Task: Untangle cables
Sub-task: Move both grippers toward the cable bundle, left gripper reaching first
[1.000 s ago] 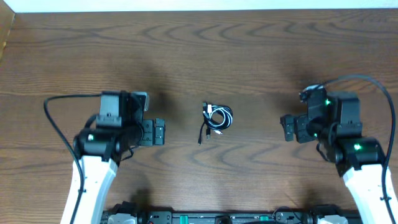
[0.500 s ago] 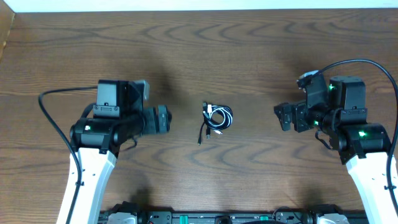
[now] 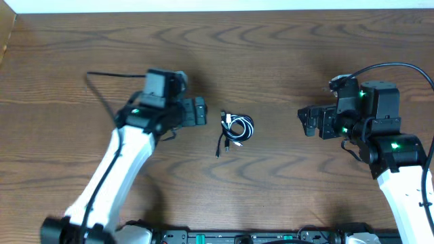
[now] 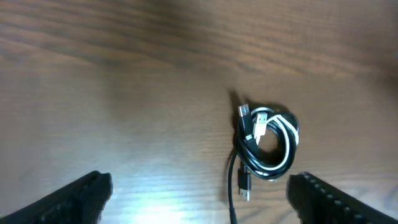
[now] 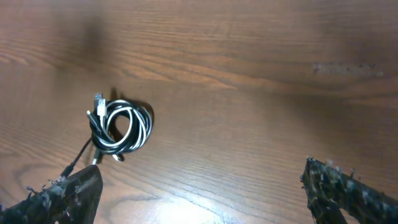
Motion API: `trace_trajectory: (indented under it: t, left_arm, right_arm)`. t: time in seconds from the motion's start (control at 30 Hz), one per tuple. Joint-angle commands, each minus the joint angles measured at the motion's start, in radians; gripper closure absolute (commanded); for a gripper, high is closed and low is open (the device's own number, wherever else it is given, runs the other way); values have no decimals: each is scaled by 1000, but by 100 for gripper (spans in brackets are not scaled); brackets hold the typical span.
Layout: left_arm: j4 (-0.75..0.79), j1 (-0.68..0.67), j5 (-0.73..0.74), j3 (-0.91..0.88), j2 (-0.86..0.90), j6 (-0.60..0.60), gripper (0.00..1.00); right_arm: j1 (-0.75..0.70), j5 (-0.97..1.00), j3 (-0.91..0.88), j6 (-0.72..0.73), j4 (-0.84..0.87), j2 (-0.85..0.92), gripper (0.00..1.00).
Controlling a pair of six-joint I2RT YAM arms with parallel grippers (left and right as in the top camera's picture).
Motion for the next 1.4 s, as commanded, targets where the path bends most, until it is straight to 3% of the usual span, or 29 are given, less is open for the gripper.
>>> trace_trajectory:
  t: [0.0, 0.23, 0.6, 0.77, 0.9, 0.97, 1.27, 1.37]
  left_arm:
    - [51, -59, -21, 18, 85, -52, 14]
    - [156, -165, -22, 18, 260, -200, 22]
    - [220, -280, -25, 18, 432, -204, 27]
    - [220, -307, -25, 18, 447, -204, 56]
    - [217, -309, -25, 18, 436, -204, 87]
    - [214, -309, -24, 18, 422, -203, 92]
    - [197, -312, 62, 18, 217, -200, 92]
    - [197, -323, 105, 18, 179, -200, 92]
  right_arm:
    - [-6, 13, 19, 29, -1, 0, 1]
    - [-6, 12, 18, 29, -4, 2, 1]
    - [-6, 12, 18, 29, -7, 20, 1]
    - [-6, 12, 18, 29, -8, 35, 1]
    - [-6, 12, 18, 29, -8, 52, 1]
    - [-6, 12, 18, 29, -8, 61, 1]
    - [-5, -170, 18, 27, -23, 176, 1]
    - [24, -258, 18, -48, -23, 239, 3]
